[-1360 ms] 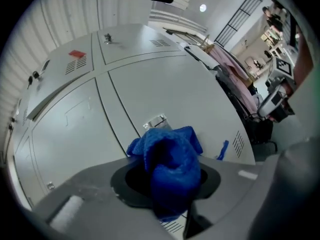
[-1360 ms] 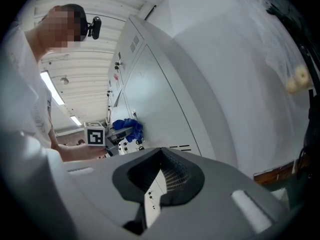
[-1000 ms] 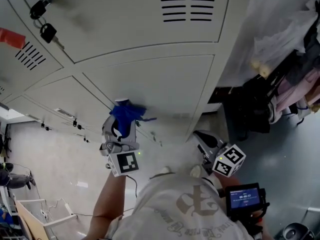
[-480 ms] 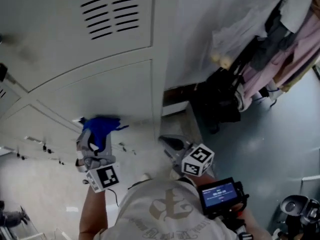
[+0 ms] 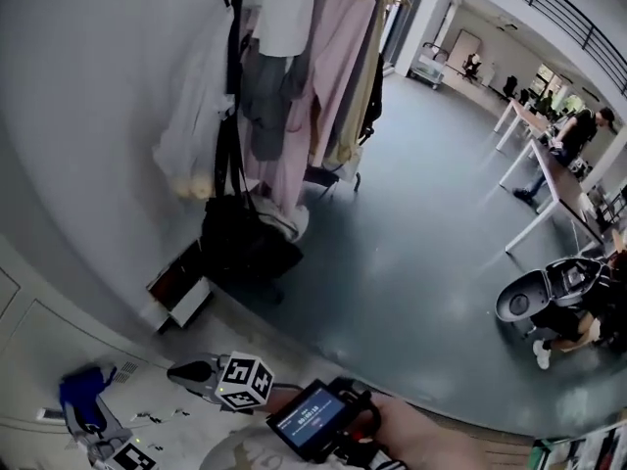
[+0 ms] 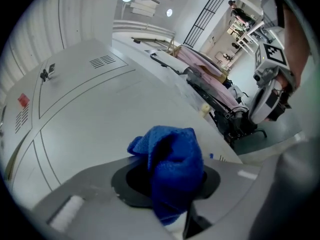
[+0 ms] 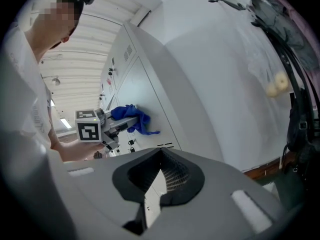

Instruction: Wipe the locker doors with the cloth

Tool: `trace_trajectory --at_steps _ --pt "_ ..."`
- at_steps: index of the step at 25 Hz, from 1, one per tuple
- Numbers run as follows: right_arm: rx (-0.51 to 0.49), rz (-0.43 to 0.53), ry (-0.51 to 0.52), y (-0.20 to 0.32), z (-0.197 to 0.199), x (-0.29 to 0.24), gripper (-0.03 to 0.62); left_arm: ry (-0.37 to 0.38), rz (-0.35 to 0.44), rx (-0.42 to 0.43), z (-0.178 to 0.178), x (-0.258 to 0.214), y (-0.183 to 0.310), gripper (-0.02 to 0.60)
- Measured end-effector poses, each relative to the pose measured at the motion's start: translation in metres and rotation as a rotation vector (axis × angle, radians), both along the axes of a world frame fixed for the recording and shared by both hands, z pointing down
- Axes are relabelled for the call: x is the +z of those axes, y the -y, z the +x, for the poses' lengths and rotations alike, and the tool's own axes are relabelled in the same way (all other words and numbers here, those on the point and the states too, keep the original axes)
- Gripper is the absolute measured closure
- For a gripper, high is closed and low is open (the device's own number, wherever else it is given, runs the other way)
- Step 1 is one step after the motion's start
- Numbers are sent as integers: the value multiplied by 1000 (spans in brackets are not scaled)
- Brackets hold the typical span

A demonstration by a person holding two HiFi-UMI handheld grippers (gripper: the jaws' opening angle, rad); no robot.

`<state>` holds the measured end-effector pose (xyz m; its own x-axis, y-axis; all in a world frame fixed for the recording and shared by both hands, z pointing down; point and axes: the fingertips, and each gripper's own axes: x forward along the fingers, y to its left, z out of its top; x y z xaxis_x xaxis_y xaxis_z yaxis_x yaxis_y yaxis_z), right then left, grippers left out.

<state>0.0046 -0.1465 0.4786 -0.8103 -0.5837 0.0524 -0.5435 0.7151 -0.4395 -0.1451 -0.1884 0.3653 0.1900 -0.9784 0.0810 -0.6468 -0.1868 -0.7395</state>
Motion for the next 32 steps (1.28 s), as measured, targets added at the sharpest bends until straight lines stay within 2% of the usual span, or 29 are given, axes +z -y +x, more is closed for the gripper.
trace_trajectory --at_steps 14,18,20,23,26,32 --pt "96 -3 -2 1 54 -3 591 113 -1 85 62 1 7 448" --pt "85 10 6 -4 49 4 591 141 -3 115 83 2 9 448" --pt "108 43 0 -6 56 9 591 137 0 151 103 5 13 448" --pt "153 83 -21 -2 83 0 591 92 7 197 134 9 23 448" --pt "69 75 9 -2 69 -15 591 76 -11 132 125 8 19 448" --pt "1 145 -19 -1 60 -42 591 43 -40 119 129 9 23 448"
